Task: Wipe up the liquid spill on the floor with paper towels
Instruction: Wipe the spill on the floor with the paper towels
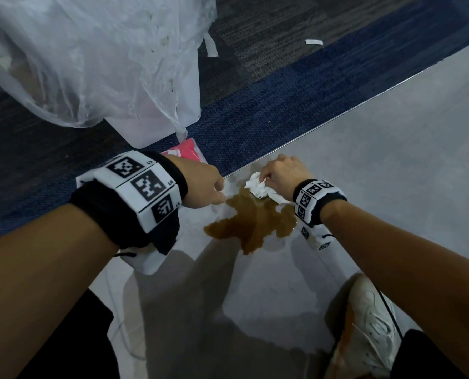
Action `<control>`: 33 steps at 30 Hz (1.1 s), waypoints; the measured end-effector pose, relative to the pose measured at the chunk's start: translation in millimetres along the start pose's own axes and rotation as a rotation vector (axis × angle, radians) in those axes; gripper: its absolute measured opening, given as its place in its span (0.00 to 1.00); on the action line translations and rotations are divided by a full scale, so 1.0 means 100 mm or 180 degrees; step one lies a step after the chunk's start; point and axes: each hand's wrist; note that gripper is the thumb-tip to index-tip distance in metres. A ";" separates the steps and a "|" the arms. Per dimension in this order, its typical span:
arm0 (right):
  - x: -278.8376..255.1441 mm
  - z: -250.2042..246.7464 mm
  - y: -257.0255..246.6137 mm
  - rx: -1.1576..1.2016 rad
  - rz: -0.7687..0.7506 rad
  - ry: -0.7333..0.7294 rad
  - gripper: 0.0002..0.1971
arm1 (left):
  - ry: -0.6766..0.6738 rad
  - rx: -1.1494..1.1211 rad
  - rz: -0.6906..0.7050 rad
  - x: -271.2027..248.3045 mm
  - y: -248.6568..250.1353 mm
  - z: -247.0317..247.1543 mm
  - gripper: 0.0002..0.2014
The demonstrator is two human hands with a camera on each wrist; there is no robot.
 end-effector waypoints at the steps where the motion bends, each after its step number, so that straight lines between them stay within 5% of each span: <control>1: -0.01 0.00 0.01 -0.0003 -0.0007 -0.0024 0.07 | 0.0000 0.0012 0.0010 0.00 0.00 0.00 0.24; 11: -0.29 0.00 0.06 -0.0070 -0.0134 -0.0168 0.07 | -0.0012 -0.0027 0.0135 0.03 0.04 -0.01 0.25; 20: -0.25 -0.09 0.32 0.0154 0.0562 0.0095 0.07 | -0.0029 -0.0048 0.0082 0.05 0.02 0.01 0.24; 33: -0.43 0.08 0.18 -0.0082 0.0592 0.0032 0.07 | -0.0062 -0.0047 0.0111 0.07 0.05 0.02 0.24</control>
Point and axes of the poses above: each hand's wrist, its own x-axis towards the middle knuckle, its own z-axis out of the palm, y = z × x, and after that the axes turned 7 degrees about z, right-handed
